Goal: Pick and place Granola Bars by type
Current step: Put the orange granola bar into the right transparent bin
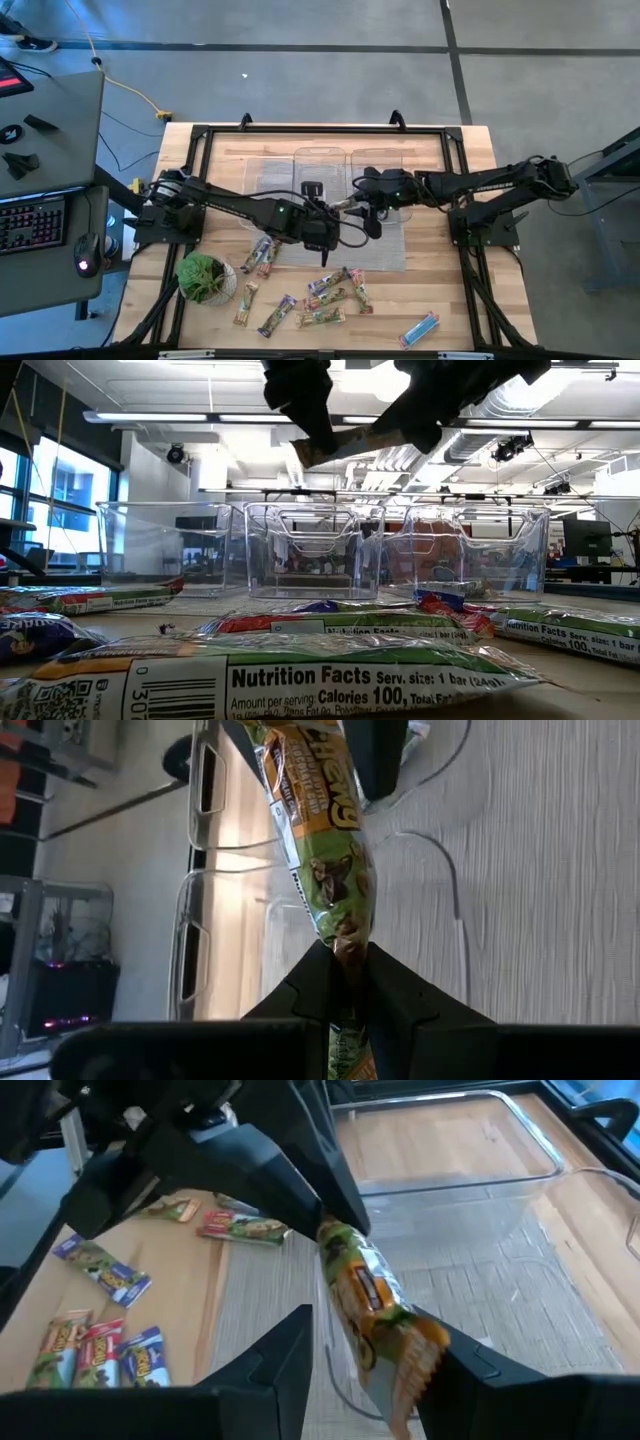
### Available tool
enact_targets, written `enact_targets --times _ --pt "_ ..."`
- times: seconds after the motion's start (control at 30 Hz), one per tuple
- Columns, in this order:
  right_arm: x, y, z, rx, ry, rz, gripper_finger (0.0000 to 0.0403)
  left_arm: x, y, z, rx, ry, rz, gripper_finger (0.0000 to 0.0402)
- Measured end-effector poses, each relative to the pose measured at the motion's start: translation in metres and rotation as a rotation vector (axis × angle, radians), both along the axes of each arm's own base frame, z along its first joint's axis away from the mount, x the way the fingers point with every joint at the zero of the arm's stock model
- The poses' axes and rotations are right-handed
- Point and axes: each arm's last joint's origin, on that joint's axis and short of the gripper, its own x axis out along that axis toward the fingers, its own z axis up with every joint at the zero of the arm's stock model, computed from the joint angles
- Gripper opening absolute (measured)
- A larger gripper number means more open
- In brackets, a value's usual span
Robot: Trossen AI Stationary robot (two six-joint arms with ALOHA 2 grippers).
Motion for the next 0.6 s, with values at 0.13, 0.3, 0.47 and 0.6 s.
enact_targets --times 0.13,0.3,0.47,0.6 --pt "0.0 0.0 0.0 -0.035 0.0 0.02 0.0133 0.0031 -0.0007 0.0017 0.001 -0.032 -0.008 0.0033" --pt "0.0 0.0 0.0 -0.044 0.0 0.026 0.013 0.0062 -0.0015 0.0036 0.025 -0.036 -0.052 0.0033" --pt "0.0001 0.0001 0.0001 -0.044 -0.002 0.029 0.0096 0.01 -0.0019 0.0062 0.039 -0.067 -0.07 0.0033" --pt "0.0001 0.0001 0.0001 -0.046 -0.002 0.03 0.0047 0.0101 -0.002 0.0063 0.057 -0.049 -0.093 0.0033"
